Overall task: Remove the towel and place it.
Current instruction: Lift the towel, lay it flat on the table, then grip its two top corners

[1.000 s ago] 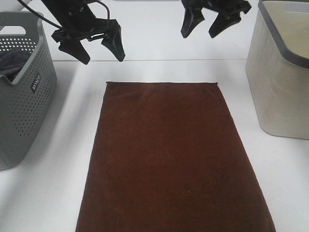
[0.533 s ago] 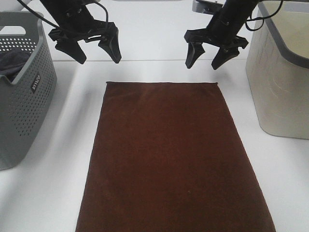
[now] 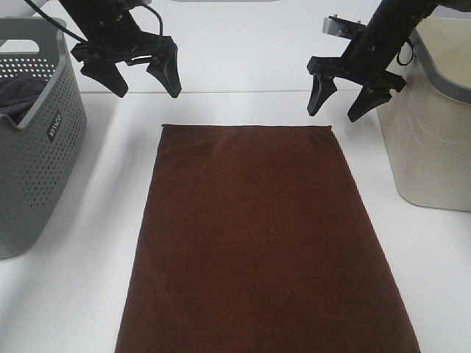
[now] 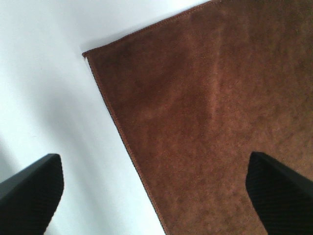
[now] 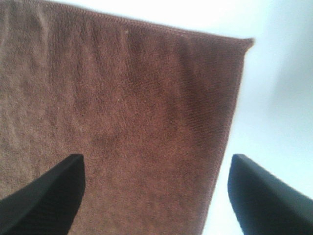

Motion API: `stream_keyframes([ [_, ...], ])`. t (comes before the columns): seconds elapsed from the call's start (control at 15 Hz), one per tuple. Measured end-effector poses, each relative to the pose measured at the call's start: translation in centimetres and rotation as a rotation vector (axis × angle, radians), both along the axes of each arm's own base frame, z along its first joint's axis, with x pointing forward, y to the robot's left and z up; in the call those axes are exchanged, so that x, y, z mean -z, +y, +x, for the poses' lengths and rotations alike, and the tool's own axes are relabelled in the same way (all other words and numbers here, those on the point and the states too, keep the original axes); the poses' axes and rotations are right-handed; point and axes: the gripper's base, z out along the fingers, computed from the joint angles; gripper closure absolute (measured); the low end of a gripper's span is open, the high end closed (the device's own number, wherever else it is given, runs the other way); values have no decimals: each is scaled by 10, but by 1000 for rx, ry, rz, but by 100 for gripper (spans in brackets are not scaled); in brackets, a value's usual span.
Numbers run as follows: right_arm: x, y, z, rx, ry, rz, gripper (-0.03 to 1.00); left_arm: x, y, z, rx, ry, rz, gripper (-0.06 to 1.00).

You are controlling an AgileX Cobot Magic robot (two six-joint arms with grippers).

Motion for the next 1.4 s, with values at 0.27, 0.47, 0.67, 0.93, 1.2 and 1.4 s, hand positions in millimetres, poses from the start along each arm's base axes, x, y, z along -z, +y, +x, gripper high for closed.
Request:
stream_keyframes([
  [0.27, 0, -5, 0, 10, -3, -43, 19, 0, 0, 0, 15, -6, 9, 1],
  [0.47, 11, -15, -3, 43, 44, -41, 19, 1, 1, 0, 18, -6, 13, 1],
  [0.67, 16, -14, -6, 19, 63, -20, 19, 12, 0, 2, 19, 14, 18, 1],
  [0.93, 20, -12, 2, -1, -27, 4, 19, 41, -1, 6, 19, 70, 31, 1],
  [1.2, 37, -11, 13, 17, -95, 18, 19, 65, -1, 9, 20, 117, 42, 1],
  [1.4, 50, -10, 17, 40, -109, 32, 19, 82, -3, 15, 2, 87, 36, 1],
])
